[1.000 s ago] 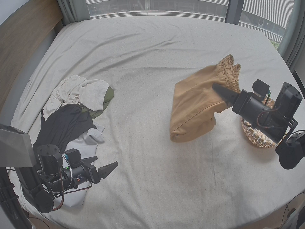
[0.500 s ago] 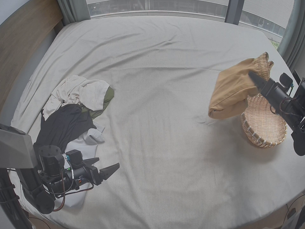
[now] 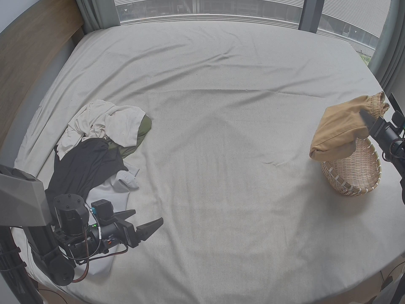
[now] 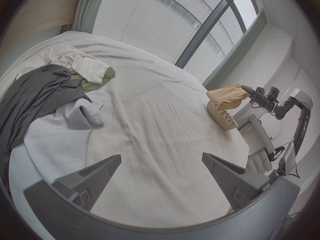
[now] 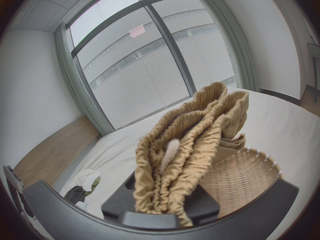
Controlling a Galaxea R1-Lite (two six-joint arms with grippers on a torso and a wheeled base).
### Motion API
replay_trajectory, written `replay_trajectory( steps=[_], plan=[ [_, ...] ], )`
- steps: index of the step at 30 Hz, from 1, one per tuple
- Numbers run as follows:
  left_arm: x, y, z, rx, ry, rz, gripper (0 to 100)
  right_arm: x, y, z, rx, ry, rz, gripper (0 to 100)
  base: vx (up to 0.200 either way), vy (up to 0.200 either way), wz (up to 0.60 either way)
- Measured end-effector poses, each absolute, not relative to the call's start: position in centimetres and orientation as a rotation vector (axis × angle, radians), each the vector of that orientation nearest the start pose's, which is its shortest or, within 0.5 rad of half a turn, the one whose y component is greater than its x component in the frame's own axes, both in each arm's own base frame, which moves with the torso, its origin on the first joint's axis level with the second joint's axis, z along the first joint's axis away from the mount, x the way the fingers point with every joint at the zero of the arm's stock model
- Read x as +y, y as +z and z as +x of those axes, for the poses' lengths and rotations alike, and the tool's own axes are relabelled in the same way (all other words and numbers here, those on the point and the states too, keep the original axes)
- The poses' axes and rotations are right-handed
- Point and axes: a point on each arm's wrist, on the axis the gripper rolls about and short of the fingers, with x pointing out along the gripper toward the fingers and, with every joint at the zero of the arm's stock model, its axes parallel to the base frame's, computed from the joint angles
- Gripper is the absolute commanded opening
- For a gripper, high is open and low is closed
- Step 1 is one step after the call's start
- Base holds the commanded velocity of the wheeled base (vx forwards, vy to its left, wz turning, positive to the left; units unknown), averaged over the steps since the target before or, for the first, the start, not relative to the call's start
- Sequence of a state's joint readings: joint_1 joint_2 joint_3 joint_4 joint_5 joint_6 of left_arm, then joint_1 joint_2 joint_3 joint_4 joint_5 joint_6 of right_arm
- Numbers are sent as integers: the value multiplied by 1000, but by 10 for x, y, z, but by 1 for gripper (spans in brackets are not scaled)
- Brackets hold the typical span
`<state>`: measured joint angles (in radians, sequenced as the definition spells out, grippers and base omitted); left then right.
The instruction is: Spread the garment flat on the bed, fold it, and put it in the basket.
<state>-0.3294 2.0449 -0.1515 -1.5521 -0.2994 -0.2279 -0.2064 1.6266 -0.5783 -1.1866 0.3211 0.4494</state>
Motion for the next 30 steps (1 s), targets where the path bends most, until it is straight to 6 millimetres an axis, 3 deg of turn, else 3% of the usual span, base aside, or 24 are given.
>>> replay_trajectory(
  steps=[4,5,12,17,25,30],
  plan=[
    [-87,43,233,417,-583,-212,100,-62,190,265,-80,86,418,0,0,0,0],
    [-87,43,233,419,-582,-213,100,-65,186,265,-70,71,421,100,0,0,0],
    [-88,42,233,420,-585,-212,100,-77,173,262,-32,18,413,100,0,0,0],
    [-88,43,234,414,-585,-212,100,-76,166,245,-1,-7,350,100,0,0,0],
    [-91,51,235,378,-600,-212,100,-67,181,205,-35,-22,286,100,0,0,0],
    [-96,66,229,321,-632,-212,100,-46,191,188,-29,96,270,100,0,0,0]
  ],
)
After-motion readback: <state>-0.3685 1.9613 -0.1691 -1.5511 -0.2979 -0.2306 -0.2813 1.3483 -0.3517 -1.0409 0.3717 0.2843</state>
